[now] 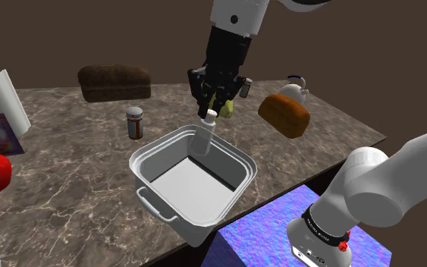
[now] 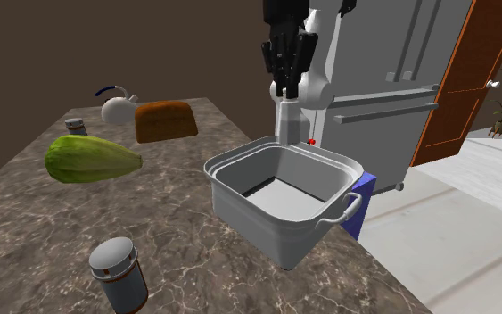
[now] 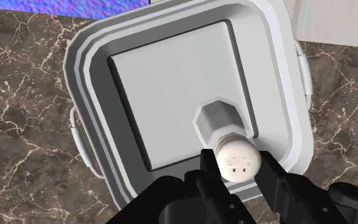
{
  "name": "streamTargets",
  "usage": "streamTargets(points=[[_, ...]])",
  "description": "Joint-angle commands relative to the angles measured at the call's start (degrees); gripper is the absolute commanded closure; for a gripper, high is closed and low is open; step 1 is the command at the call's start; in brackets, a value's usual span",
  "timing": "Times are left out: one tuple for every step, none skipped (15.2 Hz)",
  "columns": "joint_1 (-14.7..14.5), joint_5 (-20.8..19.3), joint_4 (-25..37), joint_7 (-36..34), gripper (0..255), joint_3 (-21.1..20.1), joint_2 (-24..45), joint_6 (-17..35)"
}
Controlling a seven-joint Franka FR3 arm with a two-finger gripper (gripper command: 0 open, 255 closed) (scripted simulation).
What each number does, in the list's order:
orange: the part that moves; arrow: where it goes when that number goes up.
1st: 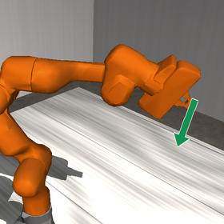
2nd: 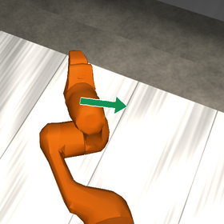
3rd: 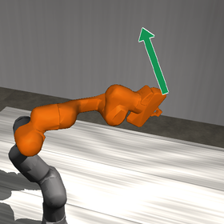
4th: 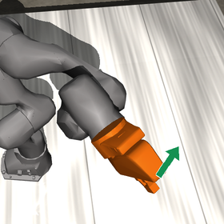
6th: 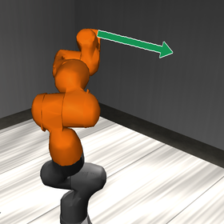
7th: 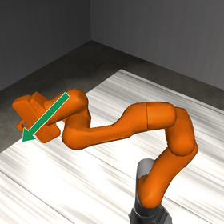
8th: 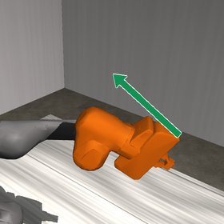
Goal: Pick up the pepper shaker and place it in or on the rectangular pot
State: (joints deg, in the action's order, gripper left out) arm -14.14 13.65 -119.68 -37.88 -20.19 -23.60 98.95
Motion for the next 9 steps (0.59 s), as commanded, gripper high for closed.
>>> streamTargets(points=[[-0.1, 0.2, -1.9, 0.2, 255, -0.1, -0.4, 1.6], [-0.2, 0.3, -2.7, 0.3, 255, -0.2, -0.5, 2.3], [-0.2, 0.4, -3.5, 0.4, 255, -0.3, -0.5, 3.1], [-0.2, 0.5, -4.3, 0.5, 255, -0.4, -0.5, 3.8], [-0.3, 0.5, -5.1, 0.6, 255, -0.4, -0.5, 4.6], [-0.3, 0.6, -5.8, 0.7, 255, -0.5, -0.5, 5.3], [-0.3, 0.7, -6.6, 0.7, 255, -0.6, -0.5, 6.1], [-0.4, 0.8, -7.3, 0.8, 255, -0.7, -0.4, 6.9], [-0.4, 0.8, -8.0, 0.9, 255, -0.8, -0.4, 7.6]])
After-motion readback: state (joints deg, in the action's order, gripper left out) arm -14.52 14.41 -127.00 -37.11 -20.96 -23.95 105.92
